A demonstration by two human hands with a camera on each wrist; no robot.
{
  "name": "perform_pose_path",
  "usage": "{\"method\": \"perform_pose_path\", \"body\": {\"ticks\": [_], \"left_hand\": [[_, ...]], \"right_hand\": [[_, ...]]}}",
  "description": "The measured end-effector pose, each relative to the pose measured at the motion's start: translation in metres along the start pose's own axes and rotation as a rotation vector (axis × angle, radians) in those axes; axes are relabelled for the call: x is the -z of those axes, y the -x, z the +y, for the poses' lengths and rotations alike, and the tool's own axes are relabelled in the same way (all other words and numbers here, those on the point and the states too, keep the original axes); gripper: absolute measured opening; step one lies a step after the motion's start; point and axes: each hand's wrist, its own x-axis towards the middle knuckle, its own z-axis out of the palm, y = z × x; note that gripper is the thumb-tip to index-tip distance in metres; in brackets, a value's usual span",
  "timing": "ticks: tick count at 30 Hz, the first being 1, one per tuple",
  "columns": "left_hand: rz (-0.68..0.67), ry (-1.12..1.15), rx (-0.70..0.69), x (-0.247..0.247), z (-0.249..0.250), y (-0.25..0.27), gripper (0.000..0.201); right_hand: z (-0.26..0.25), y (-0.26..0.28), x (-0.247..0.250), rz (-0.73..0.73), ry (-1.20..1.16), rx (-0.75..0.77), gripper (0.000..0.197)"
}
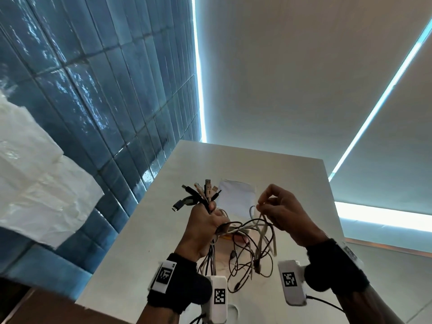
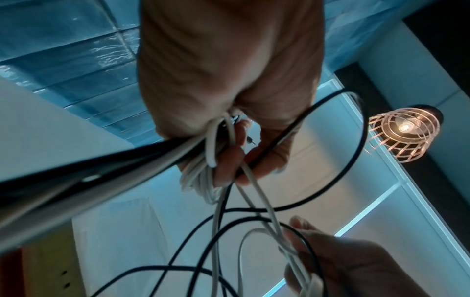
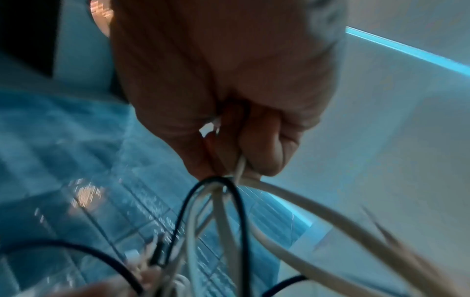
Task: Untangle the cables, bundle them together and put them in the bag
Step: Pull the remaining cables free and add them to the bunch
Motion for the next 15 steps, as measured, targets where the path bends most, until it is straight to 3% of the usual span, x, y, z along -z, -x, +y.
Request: {"method": "perform_pose_path", "body": {"ticks": [4, 11, 15], "left_hand": [[0.032, -0.070, -0.015, -0.001, -0.001, -0.001, 0.047], [0.068, -0.015, -0.014, 0.003, -0.005, -0.005, 0.045], [-0.009, 0.166, 0.056, 0.009, -0.004, -0.007, 0.046]], "right_hand": [[-0.001, -0.006, -0.001, 0.011, 0.271, 0.022, 0.021], [-0.005, -0.005, 0.001, -0.022, 0.262, -0.015, 0.018], [-0.012, -0.005, 0.004, -0.003, 0.223, -0.035, 0.016]]}}
